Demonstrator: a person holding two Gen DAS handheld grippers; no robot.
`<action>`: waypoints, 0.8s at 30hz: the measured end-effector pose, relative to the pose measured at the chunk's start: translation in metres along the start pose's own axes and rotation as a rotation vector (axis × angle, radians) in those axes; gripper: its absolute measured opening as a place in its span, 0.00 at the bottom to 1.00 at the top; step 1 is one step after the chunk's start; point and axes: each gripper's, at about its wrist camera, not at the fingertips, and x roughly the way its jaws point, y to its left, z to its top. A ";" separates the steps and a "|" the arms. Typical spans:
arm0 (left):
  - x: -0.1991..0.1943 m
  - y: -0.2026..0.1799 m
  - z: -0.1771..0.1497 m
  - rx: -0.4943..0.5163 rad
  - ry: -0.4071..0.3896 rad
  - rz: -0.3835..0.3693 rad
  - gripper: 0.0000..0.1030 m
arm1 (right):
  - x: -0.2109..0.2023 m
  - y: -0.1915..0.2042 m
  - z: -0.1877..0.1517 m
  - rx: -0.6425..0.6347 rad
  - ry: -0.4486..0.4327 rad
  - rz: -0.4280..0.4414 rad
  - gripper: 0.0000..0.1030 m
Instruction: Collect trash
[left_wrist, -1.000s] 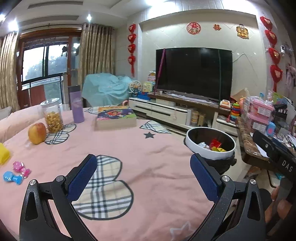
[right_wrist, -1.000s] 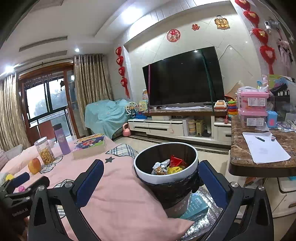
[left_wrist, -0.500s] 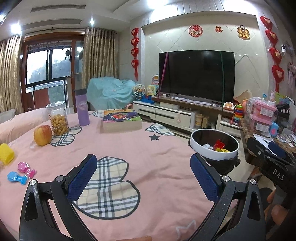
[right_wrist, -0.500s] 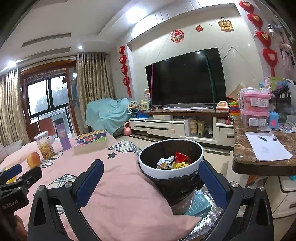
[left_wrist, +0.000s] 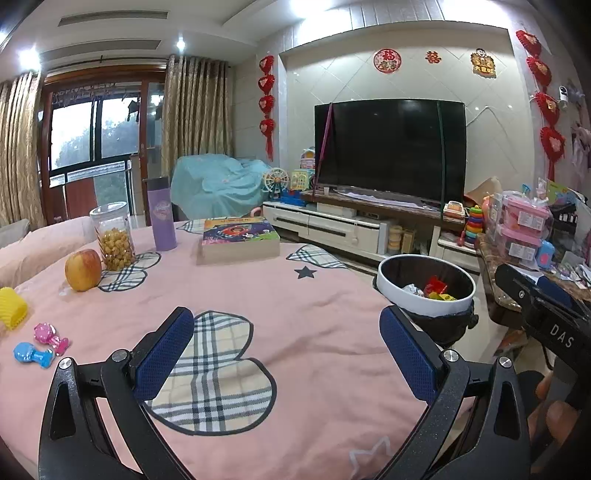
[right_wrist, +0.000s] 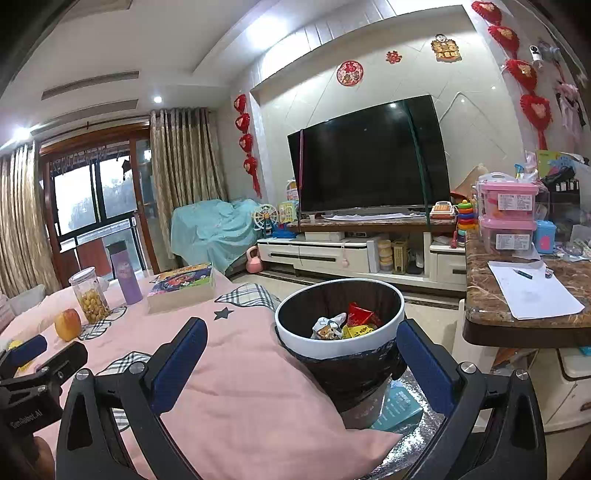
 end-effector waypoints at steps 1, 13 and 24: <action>0.000 0.000 0.000 0.000 -0.001 -0.002 1.00 | 0.000 -0.001 -0.001 0.002 -0.001 0.001 1.00; -0.002 -0.003 0.000 0.009 -0.005 -0.011 1.00 | -0.003 -0.003 0.002 0.010 -0.008 0.008 1.00; -0.002 -0.002 0.000 0.007 -0.003 -0.014 1.00 | -0.005 -0.002 0.003 0.012 -0.004 0.010 1.00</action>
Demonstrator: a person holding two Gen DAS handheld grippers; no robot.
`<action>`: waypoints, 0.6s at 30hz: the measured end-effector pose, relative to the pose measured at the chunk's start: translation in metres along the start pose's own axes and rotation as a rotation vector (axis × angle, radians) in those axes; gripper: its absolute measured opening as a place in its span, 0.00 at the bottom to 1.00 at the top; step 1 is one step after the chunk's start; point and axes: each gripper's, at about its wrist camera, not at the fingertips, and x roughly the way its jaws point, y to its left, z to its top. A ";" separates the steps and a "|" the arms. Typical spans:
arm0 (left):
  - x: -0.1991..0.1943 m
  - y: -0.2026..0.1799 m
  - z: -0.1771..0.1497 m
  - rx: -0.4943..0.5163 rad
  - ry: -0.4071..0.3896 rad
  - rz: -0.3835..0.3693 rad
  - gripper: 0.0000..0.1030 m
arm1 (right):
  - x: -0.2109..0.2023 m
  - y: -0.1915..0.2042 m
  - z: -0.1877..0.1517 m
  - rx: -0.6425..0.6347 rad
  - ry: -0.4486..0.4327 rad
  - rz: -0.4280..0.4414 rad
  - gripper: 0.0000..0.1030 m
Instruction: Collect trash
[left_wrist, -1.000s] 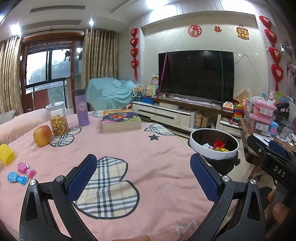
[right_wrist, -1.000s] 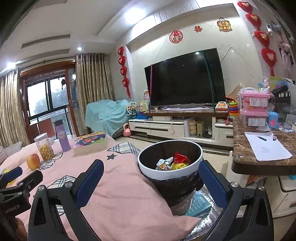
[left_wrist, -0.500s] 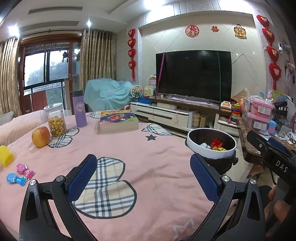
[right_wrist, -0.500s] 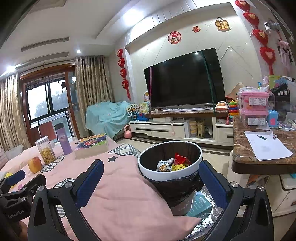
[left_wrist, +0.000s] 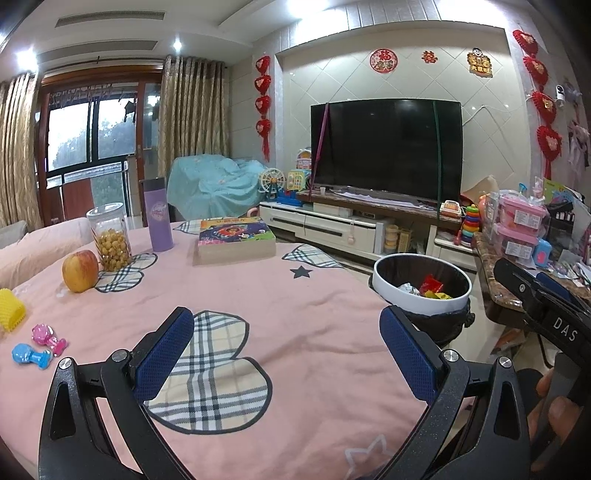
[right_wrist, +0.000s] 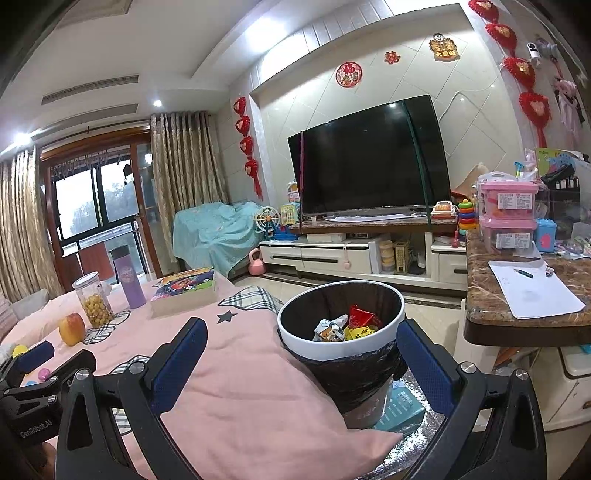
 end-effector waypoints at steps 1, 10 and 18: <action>0.000 0.000 0.000 0.000 0.001 -0.001 1.00 | 0.000 0.000 -0.001 0.000 0.000 0.001 1.00; 0.000 0.001 -0.001 -0.001 0.002 -0.002 1.00 | -0.001 0.001 -0.001 0.003 0.002 0.002 1.00; 0.000 0.001 -0.001 0.000 0.003 0.000 1.00 | -0.001 0.001 -0.001 0.005 0.006 0.004 1.00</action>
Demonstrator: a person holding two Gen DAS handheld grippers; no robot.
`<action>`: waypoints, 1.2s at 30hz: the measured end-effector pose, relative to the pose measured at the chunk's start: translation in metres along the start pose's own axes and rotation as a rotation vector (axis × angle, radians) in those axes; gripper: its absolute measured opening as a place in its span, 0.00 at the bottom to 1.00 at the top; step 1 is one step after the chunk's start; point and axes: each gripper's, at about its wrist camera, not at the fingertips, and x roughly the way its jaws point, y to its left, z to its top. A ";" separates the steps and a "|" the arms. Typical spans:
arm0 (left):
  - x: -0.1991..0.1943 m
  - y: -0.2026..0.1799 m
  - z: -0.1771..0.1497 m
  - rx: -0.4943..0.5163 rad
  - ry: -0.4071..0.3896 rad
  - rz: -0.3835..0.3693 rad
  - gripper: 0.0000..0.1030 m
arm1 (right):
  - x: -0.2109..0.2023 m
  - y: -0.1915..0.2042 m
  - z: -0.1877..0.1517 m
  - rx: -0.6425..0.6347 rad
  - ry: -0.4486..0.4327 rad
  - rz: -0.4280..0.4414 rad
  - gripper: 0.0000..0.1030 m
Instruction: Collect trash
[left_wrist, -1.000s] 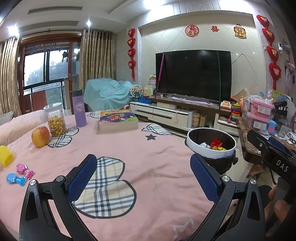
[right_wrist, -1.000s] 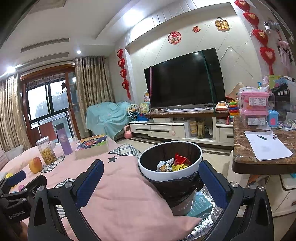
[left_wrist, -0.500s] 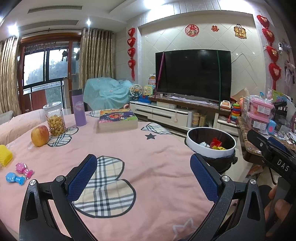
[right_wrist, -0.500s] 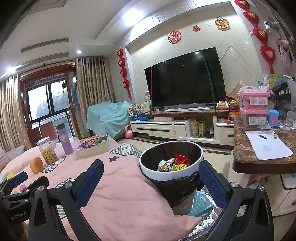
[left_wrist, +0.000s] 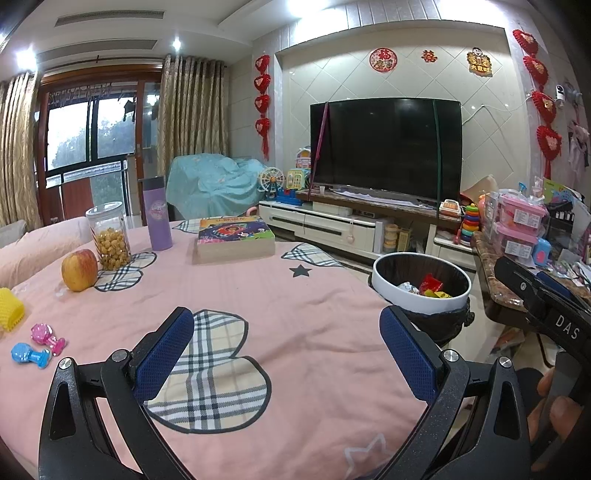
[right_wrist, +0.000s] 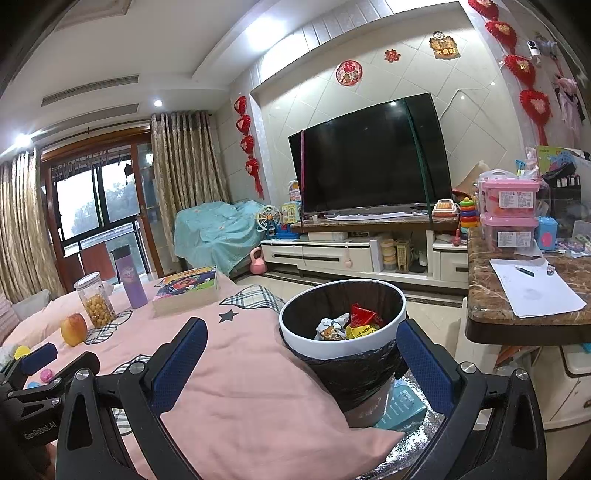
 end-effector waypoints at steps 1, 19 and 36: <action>0.000 0.000 0.000 0.000 0.000 0.000 1.00 | 0.000 0.000 0.000 0.001 0.001 0.000 1.00; 0.004 -0.002 -0.003 0.004 0.013 -0.005 1.00 | 0.003 0.000 -0.001 0.005 0.012 0.007 1.00; 0.011 -0.003 -0.003 0.010 0.030 -0.014 1.00 | 0.005 -0.004 0.000 0.022 0.023 0.018 1.00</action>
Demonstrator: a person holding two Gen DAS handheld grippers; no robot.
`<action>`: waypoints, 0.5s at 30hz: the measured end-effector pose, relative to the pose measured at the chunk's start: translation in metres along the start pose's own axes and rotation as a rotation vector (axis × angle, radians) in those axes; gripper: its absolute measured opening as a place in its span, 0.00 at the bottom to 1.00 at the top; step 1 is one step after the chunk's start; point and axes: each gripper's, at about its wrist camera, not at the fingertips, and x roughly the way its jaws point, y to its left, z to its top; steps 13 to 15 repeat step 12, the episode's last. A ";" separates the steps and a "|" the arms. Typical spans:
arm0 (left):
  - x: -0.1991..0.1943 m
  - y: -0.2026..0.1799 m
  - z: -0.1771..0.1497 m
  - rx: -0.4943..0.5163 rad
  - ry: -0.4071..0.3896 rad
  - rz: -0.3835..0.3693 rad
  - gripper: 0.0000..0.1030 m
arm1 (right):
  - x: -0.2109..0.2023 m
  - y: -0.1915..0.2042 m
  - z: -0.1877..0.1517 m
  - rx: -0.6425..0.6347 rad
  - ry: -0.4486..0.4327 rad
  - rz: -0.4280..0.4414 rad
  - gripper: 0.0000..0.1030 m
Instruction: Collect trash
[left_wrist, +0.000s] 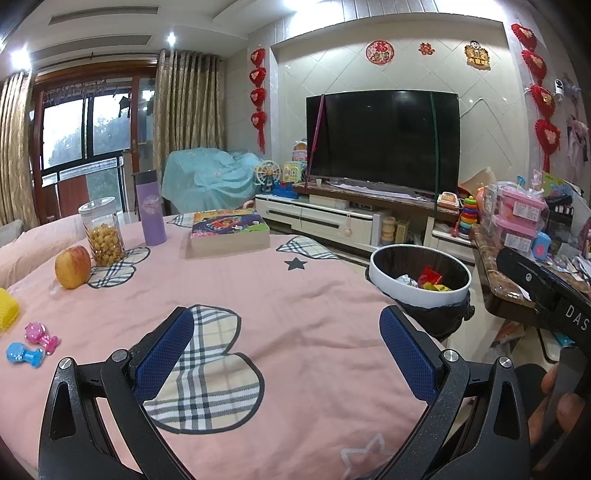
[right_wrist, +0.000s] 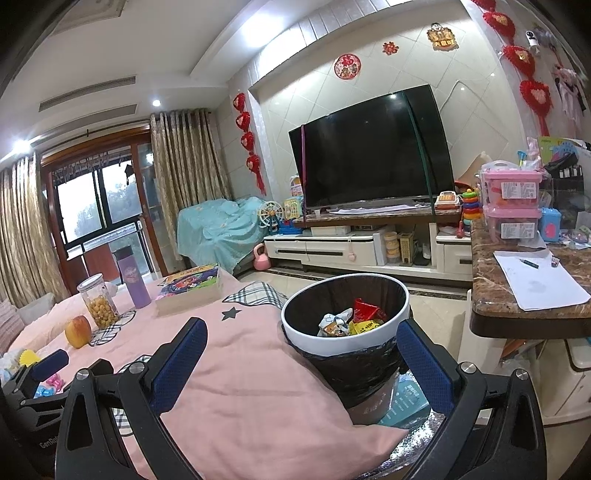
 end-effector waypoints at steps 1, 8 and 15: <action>0.001 0.000 0.000 0.000 0.002 0.000 1.00 | 0.000 0.000 0.000 0.002 0.002 0.001 1.00; 0.008 0.002 0.000 -0.001 0.018 -0.008 1.00 | 0.008 -0.002 -0.001 0.009 0.024 0.003 1.00; 0.012 0.003 0.000 -0.004 0.031 -0.014 1.00 | 0.013 -0.001 -0.002 0.016 0.041 0.005 1.00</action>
